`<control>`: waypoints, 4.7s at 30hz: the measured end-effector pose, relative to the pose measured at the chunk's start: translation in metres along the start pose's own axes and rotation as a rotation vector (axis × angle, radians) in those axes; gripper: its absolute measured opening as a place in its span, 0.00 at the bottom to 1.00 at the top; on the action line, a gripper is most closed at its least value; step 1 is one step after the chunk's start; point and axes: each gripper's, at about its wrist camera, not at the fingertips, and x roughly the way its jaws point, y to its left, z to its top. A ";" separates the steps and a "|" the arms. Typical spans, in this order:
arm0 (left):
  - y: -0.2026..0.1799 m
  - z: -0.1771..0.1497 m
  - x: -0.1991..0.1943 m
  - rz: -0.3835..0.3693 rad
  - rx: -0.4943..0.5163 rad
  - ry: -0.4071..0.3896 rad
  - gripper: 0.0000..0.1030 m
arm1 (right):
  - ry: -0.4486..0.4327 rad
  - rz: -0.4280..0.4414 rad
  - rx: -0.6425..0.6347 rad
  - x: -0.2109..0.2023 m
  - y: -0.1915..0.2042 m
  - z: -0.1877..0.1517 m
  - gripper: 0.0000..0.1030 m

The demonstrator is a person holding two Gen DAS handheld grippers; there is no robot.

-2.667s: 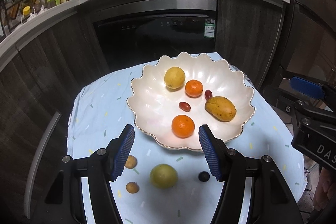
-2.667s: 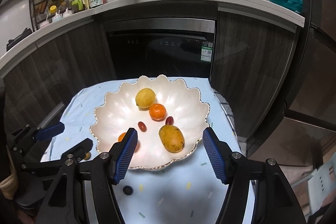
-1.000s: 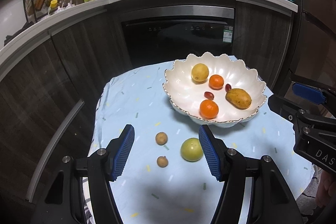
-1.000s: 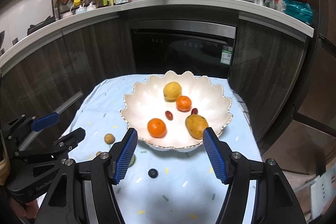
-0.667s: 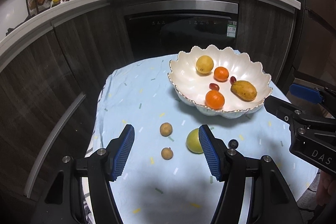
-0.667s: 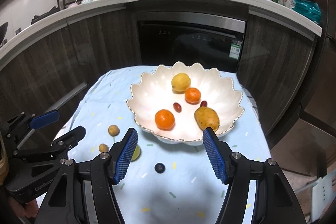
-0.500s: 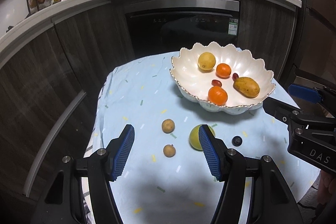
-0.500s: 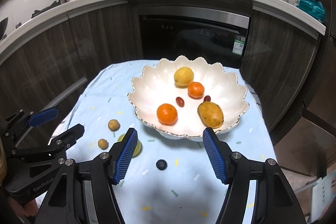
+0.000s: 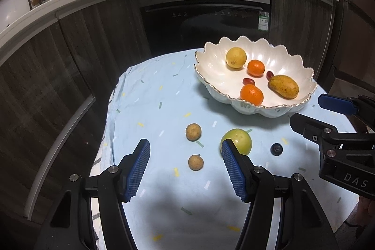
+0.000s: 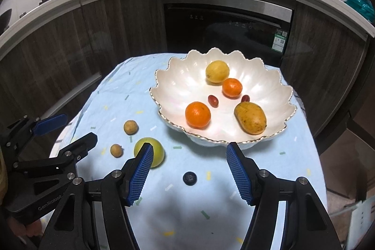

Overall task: Organize fruits
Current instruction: 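Withdraw both open tools from the bowl toward the longans and green pomelo, then close the left tool on a longan while the right tool grasps the green pomelo, then lift the longan and green pomelo and carry both over the bowl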

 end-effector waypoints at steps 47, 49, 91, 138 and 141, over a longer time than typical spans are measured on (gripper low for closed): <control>-0.002 -0.034 0.080 -0.110 0.078 0.131 0.41 | 0.152 0.172 -0.116 0.087 0.040 -0.001 0.64; -0.002 -0.034 0.081 -0.115 0.079 0.132 0.38 | 0.157 0.179 -0.115 0.090 0.040 -0.001 0.64; -0.005 -0.011 0.048 -0.102 0.063 0.065 0.22 | 0.124 0.193 -0.065 0.062 0.031 0.006 0.48; -0.045 0.086 0.032 -0.130 0.120 -0.069 0.22 | -0.009 0.014 0.081 0.009 -0.063 0.053 0.48; -0.046 0.089 0.040 -0.139 0.119 -0.064 0.22 | 0.000 0.006 0.086 0.016 -0.066 0.054 0.48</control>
